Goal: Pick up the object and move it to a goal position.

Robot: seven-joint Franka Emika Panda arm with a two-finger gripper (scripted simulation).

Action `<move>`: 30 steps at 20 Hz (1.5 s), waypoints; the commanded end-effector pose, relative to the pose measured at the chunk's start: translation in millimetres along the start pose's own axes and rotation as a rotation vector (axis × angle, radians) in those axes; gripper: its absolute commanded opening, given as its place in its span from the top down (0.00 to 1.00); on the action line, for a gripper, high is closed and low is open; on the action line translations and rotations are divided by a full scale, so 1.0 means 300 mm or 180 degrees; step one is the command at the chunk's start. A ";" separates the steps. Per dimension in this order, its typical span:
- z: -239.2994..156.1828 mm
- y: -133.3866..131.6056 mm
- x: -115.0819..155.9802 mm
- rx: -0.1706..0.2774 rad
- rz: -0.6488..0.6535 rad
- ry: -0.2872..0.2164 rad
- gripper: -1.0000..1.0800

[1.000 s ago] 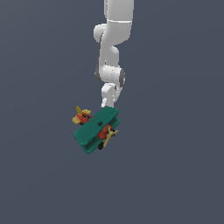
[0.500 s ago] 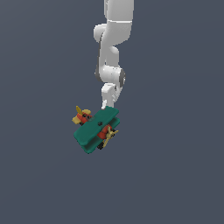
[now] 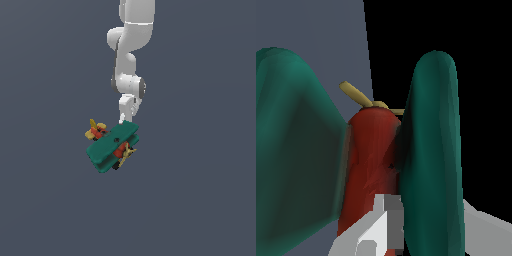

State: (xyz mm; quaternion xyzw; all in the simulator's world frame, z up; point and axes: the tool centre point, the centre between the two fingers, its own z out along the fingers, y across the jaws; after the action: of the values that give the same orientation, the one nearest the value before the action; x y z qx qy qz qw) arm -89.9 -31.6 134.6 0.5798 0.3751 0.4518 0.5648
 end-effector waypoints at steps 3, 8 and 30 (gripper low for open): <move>-0.044 0.009 0.062 0.0000 -0.0001 0.0011 1.00; -0.114 0.022 0.155 0.0001 -0.0005 0.0011 1.00; -0.428 0.080 0.608 0.0006 0.0004 0.0007 1.00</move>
State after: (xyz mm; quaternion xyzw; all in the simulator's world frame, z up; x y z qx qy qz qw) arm -156.2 172.7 167.5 0.5804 0.3784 0.4511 0.5626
